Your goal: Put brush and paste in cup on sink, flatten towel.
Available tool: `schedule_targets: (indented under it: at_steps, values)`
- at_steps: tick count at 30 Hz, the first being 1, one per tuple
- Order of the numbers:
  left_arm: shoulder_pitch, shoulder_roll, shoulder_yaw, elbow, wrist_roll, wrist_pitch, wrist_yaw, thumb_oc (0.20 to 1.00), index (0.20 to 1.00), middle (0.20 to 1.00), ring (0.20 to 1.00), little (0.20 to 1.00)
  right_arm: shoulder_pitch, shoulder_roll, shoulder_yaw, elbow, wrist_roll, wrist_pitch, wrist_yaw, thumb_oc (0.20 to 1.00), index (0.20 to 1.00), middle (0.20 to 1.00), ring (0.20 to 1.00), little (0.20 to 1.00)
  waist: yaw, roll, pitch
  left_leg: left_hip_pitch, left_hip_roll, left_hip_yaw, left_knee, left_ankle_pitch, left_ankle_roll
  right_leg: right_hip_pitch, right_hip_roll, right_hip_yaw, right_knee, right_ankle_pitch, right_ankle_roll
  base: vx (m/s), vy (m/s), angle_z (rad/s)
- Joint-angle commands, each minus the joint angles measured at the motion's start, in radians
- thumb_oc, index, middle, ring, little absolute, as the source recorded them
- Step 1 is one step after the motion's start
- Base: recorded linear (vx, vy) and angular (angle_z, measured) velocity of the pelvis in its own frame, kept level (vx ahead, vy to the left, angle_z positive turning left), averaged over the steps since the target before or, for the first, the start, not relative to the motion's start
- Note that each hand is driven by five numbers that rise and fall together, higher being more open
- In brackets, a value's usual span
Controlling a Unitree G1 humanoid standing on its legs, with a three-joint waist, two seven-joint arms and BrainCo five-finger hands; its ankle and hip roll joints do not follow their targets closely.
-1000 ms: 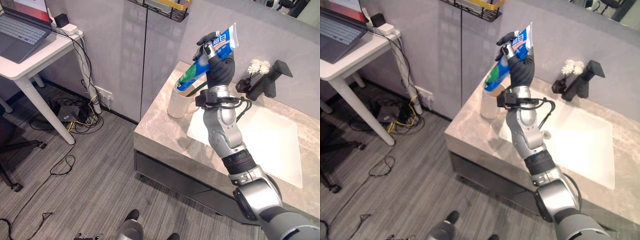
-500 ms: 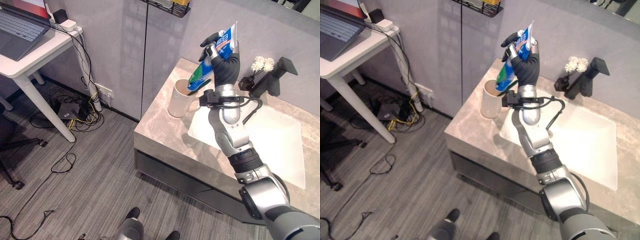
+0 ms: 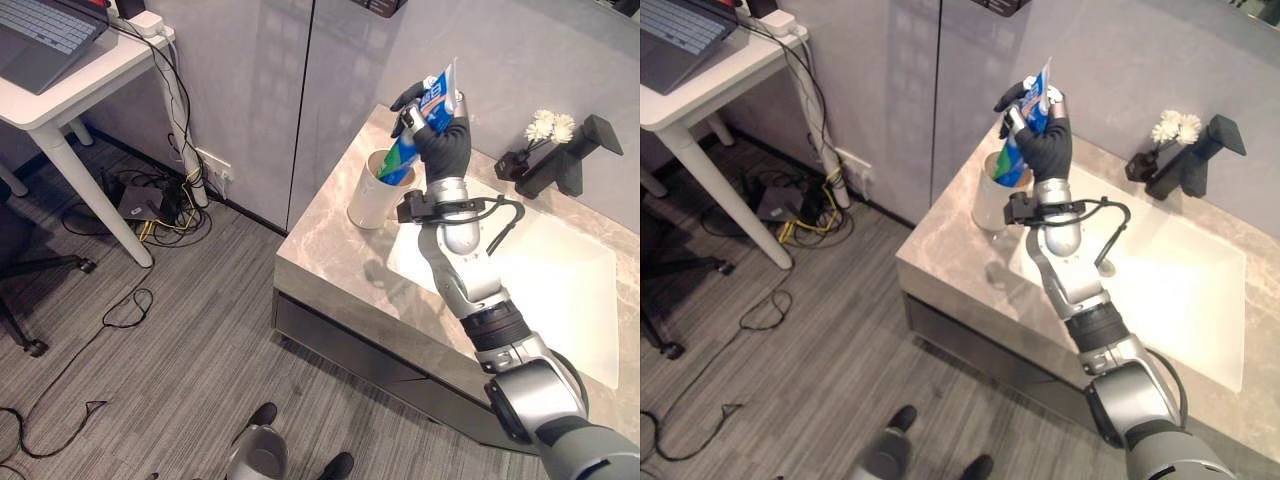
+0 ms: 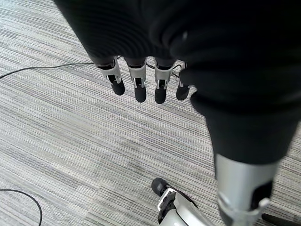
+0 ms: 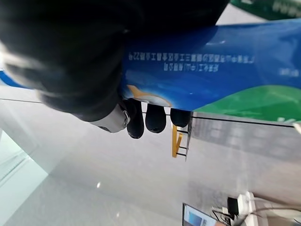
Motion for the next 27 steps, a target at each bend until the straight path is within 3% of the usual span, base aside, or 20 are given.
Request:
schedule_targets:
  at_steps: [1, 16, 17, 27]
  values:
    - [-0.002, 0.021, 0.007, 0.075, 0.035, -0.005, 0.013, 1.0, 1.0, 1.0, 1.0, 1.0, -0.025, -0.018, 0.003, -0.031, -0.018, -0.04, 0.011, 0.2, 0.2, 0.2, 0.2, 0.2, 0.022, 0.007, -0.038, 0.048, 0.014, -0.065, -0.19, 0.089, 0.042, 0.112, -0.052, 0.003, 0.003, -0.04, 0.074, 0.0, 0.0, 0.0]
    - [-0.017, 0.02, 0.005, 0.085, 0.026, -0.003, 0.023, 1.0, 1.0, 1.0, 1.0, 1.0, -0.037, 0.017, 0.052, 0.065, -0.029, -0.014, 0.013, 0.203, 0.203, 0.203, 0.203, 0.203, 0.003, 0.003, -0.046, 0.046, 0.012, -0.053, -0.19, 0.091, 0.045, 0.1, -0.054, 0.01, 0.003, -0.032, 0.073, 0.0, 0.002, -0.01]
    - [-0.017, 0.021, 0.005, 0.085, 0.022, -0.003, 0.021, 1.0, 1.0, 1.0, 1.0, 1.0, -0.043, 0.016, 0.061, 0.079, -0.034, -0.005, 0.013, 1.0, 1.0, 1.0, 1.0, 1.0, 0.003, 0.006, -0.045, 0.053, 0.015, -0.049, -0.19, 0.087, 0.044, 0.104, -0.051, 0.015, 0.003, -0.033, 0.072, 0.0, 0.0, 0.0]
    - [-0.035, 0.017, -0.002, 0.104, 0.02, 0.004, 0.023, 1.0, 1.0, 1.0, 1.0, 1.0, -0.08, 0.027, 0.08, 0.109, -0.037, 0.008, 0.007, 1.0, 1.0, 1.0, 1.0, 1.0, -0.015, 0.018, -0.059, 0.05, 0.014, -0.046, -0.19, 0.093, 0.042, 0.101, -0.055, 0.014, 0.003, -0.033, 0.07, -0.01, 0.001, 0.0]
